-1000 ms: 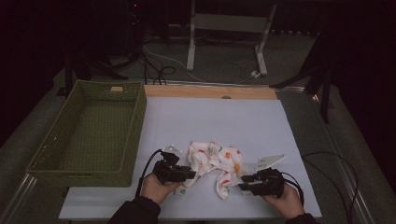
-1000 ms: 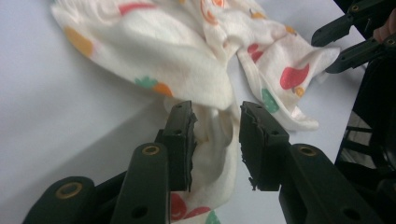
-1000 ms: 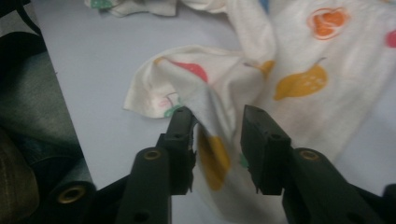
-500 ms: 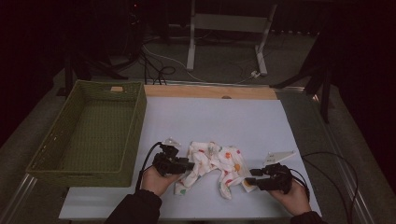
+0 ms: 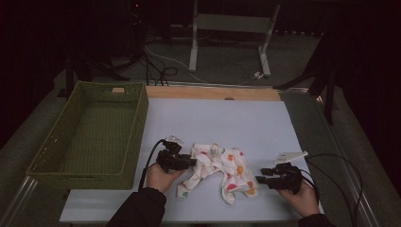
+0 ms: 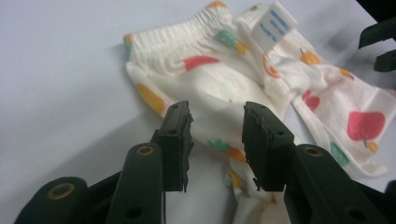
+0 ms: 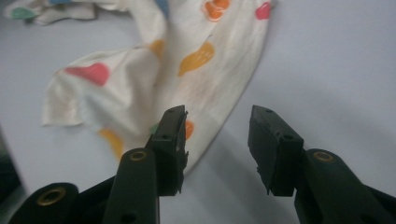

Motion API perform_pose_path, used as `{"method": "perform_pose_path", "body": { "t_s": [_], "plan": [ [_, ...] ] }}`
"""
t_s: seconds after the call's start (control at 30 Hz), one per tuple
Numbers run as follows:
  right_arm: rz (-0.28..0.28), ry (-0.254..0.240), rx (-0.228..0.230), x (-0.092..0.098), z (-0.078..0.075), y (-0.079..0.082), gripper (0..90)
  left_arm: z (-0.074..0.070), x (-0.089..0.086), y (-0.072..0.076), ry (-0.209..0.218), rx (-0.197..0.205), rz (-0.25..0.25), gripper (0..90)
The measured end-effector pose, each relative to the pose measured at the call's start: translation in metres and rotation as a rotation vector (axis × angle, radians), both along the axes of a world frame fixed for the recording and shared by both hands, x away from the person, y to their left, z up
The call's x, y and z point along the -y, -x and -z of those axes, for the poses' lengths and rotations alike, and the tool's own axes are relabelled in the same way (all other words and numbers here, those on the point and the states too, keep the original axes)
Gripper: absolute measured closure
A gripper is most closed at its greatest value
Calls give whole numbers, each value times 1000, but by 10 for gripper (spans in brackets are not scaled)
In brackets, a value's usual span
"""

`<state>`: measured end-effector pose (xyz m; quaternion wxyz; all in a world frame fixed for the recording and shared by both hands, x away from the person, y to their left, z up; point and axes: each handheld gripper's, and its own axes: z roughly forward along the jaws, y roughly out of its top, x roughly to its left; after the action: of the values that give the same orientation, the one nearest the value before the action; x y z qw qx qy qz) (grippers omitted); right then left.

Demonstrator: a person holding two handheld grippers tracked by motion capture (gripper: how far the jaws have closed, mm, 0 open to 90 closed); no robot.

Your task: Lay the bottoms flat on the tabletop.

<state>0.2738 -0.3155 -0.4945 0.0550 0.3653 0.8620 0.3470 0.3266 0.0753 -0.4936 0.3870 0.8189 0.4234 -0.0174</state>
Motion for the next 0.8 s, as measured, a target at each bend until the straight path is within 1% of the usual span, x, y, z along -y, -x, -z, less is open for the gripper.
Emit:
{"method": "perform_pose_path", "body": {
  "t_s": [0.07,0.1,0.17,0.23,0.3,0.37,0.4,0.43,0.47,0.53,0.57,0.63,0.7,0.77,0.8],
  "plan": [
    [2,6,6,-3,2,-7,563,1,1,-4,-15,0,-6,618],
    [7,6,2,-5,2,-10,563,3,2,-6,-18,0,-13,614],
    [6,9,13,-10,3,-16,562,6,4,-10,-29,1,-21,609],
    [8,26,19,-17,5,-24,558,9,7,-15,-45,0,-31,602],
    [16,30,19,-23,6,-32,556,12,9,-18,-63,-2,-41,598],
    [13,32,32,-28,7,-40,556,15,12,-21,-76,1,-52,591],
    [19,29,35,-31,8,-44,554,16,13,-22,-91,1,-54,588],
    [24,37,33,-33,9,-48,543,17,14,-23,-102,4,-57,583],
    [31,41,24,-35,10,-52,540,19,15,-24,-117,3,-54,583],
    [29,44,30,-39,11,-59,542,22,17,-26,-128,-8,-54,587],
    [32,47,30,-42,11,-62,543,23,17,-26,-127,0,-58,602],
    [34,47,26,-47,13,-68,549,23,18,-26,-125,1,-59,646],
    [30,60,19,-50,15,-73,576,23,19,-27,-148,16,-55,712],
    [33,61,13,-54,17,-77,635,23,19,-28,-155,16,-51,768],
    [27,58,11,-55,18,-78,687,23,20,-29,-161,16,-49,803]
  ]
}}
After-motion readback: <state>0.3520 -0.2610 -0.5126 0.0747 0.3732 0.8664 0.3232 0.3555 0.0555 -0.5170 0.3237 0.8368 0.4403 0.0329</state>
